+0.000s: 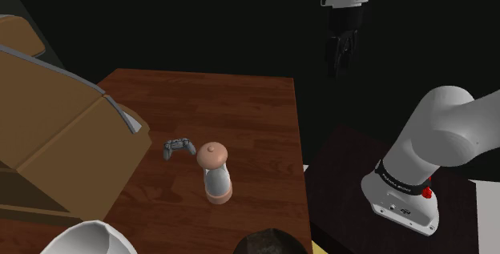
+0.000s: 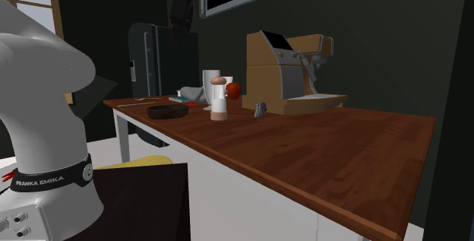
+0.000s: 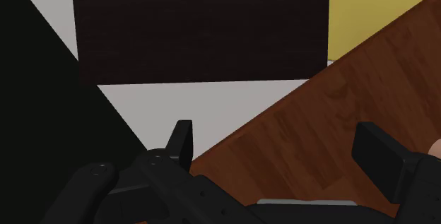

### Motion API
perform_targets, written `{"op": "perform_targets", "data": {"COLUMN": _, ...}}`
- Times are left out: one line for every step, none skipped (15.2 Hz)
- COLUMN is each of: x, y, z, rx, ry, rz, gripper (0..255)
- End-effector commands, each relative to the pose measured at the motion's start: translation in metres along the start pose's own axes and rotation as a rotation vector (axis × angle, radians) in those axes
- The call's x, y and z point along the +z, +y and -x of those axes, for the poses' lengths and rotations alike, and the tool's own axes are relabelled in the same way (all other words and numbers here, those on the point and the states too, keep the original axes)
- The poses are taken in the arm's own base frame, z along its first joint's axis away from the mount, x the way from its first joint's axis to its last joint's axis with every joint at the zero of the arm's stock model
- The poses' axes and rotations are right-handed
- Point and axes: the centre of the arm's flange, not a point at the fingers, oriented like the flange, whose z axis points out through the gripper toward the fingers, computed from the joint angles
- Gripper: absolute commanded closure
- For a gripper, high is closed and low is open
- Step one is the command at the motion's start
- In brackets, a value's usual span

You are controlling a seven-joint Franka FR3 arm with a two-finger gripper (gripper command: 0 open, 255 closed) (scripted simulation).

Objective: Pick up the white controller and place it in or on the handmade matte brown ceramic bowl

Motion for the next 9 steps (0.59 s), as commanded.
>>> {"op": "perform_targets", "data": {"x": 0.0, "y": 0.0, "z": 0.0, "rx": 0.0, "ry": 0.0, "rz": 0.0, "gripper": 0}}
{"op": "perform_targets", "data": {"x": 0.004, "y": -0.009, "z": -0.008, "rx": -0.004, "ry": 0.005, "rz": 0.003, "gripper": 0}}
{"op": "perform_targets", "data": {"x": 0.008, "y": -0.018, "z": -0.017, "rx": -0.008, "ry": 0.01, "rz": 0.007, "gripper": 0}}
{"op": "perform_targets", "data": {"x": 0.012, "y": -0.028, "z": -0.025, "rx": -0.012, "ry": 0.015, "rz": 0.01, "gripper": 0}}
{"op": "perform_targets", "data": {"x": 0.015, "y": -0.037, "z": -0.033, "rx": -0.017, "ry": 0.02, "rz": 0.013, "gripper": 0}}
{"op": "perform_targets", "data": {"x": 0.019, "y": -0.046, "z": -0.042, "rx": -0.021, "ry": 0.026, "rz": 0.017, "gripper": 0}}
{"op": "perform_targets", "data": {"x": 0.023, "y": -0.056, "z": -0.05, "rx": -0.025, "ry": 0.031, "rz": 0.02, "gripper": 0}}
{"op": "perform_targets", "data": {"x": 0.027, "y": -0.065, "z": -0.058, "rx": -0.029, "ry": 0.036, "rz": 0.023, "gripper": 0}}
{"op": "perform_targets", "data": {"x": 0.031, "y": -0.074, "z": -0.066, "rx": -0.033, "ry": 0.041, "rz": 0.027, "gripper": 0}}
